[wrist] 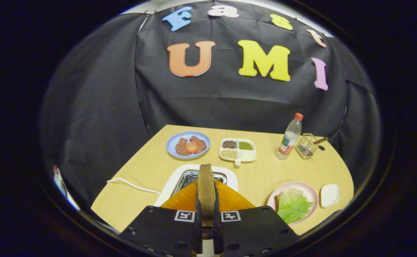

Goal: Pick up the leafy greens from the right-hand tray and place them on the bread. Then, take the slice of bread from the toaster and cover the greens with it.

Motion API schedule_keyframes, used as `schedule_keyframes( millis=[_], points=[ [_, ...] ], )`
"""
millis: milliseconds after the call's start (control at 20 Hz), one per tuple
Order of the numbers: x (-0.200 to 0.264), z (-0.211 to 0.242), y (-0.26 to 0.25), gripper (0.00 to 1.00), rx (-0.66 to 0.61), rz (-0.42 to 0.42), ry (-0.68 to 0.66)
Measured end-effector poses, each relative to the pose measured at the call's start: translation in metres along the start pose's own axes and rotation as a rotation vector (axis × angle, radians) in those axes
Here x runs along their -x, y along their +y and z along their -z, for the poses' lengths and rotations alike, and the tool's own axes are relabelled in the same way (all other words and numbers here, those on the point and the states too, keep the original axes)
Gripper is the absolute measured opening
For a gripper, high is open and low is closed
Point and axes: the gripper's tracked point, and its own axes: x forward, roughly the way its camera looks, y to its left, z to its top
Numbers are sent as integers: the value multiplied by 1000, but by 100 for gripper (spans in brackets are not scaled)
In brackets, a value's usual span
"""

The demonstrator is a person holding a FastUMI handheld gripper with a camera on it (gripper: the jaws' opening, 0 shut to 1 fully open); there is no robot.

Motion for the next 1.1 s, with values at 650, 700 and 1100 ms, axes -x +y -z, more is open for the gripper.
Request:
schedule_keyframes(
  millis=[650,700,1100],
  points=[
    [103,-68,-19,11,-13,-53,-276],
    [105,-69,-25,11,-21,-52,-285],
    [82,-44,-110,12,-99,11,-306]
  ],
)
